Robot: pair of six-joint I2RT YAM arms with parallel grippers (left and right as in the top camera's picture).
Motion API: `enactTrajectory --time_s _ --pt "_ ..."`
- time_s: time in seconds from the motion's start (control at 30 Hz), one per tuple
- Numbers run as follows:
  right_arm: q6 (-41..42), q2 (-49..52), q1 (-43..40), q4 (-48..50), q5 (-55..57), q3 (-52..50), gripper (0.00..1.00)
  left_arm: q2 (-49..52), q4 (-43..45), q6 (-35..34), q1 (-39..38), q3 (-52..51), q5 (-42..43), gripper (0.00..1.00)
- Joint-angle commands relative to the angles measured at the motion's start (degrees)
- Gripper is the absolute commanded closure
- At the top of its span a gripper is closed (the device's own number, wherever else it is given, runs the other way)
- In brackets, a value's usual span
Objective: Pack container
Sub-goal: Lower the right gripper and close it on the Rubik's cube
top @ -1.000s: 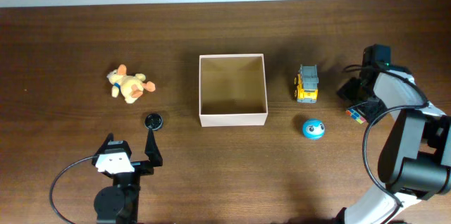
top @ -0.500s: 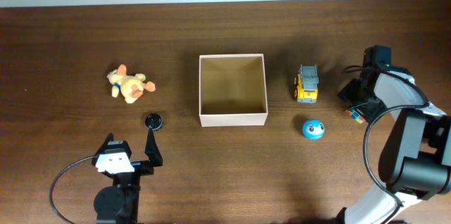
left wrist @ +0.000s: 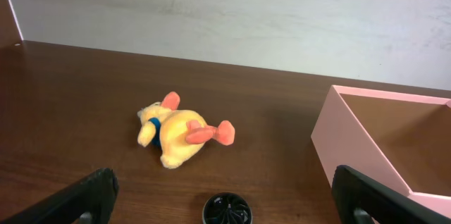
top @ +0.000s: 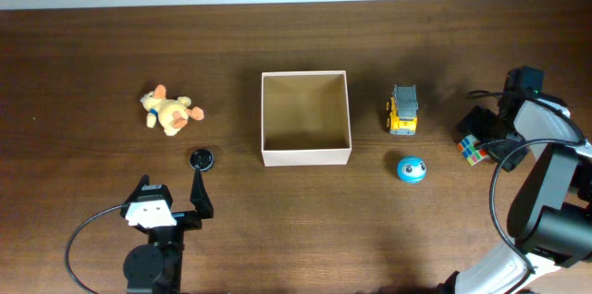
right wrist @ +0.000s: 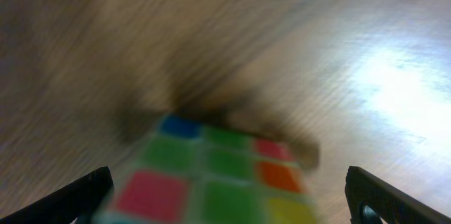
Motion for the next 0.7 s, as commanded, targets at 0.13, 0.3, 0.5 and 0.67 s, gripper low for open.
enactTrajectory --time_s 0.13,0.3,0.5,0.67 --pt "-2.99 0.20 -0.07 -0.17 -7.82 -0.48 0.01 -0.46 0.15 0.90 0.15 -0.31 0.81 0.01" --pt "-2.62 0.20 -0.09 -0.57 -7.82 -0.48 0.01 -0.46 0.15 0.92 0.15 -0.31 0.81 0.01" --pt "3.63 0.20 -0.17 -0.63 -7.48 -0.48 0.03 -0.46 0.15 0.92 0.15 -0.31 0.81 0.01" --pt "10.23 0.20 -0.17 -0.81 -7.48 -0.48 0.07 -0.46 0.15 0.90 0.15 -0.31 0.81 0.01"
